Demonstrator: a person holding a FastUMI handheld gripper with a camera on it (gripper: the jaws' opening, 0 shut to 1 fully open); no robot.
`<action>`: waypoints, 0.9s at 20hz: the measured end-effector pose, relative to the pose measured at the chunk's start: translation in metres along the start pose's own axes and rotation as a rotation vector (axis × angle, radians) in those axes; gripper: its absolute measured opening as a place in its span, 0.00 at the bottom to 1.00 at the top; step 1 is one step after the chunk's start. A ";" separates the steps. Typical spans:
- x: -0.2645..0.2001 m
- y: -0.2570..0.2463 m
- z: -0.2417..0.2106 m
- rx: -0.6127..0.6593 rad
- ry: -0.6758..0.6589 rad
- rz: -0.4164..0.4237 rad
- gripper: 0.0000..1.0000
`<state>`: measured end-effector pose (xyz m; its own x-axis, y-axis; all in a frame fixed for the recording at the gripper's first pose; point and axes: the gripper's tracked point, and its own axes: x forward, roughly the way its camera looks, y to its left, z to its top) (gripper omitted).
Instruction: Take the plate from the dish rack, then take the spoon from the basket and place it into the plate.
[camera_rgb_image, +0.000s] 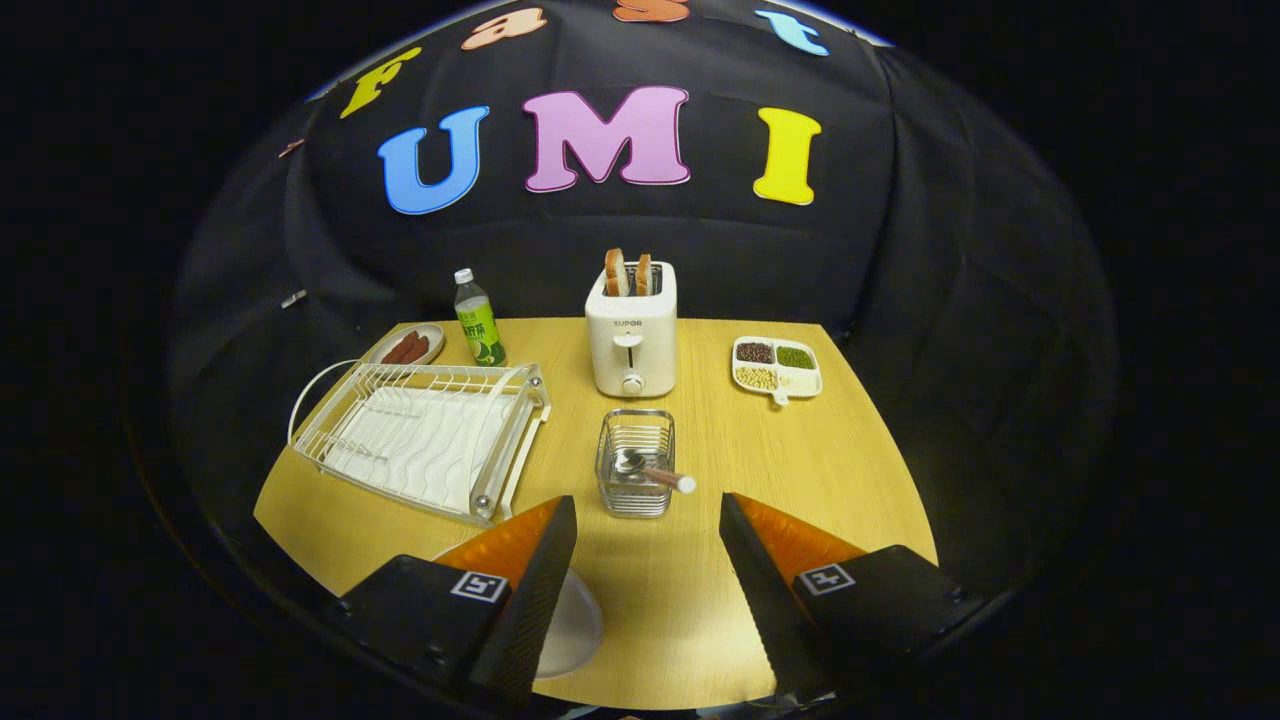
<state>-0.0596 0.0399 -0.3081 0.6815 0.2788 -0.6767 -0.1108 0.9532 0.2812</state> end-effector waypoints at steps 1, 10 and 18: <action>0.009 -0.005 0.000 -0.009 0.020 0.005 0.89; 0.087 -0.011 -0.027 -0.108 0.188 0.107 0.73; 0.100 -0.001 -0.038 -0.084 0.242 0.177 0.18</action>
<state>-0.0187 0.0711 -0.4022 0.4556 0.4515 -0.7672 -0.2790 0.8908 0.3585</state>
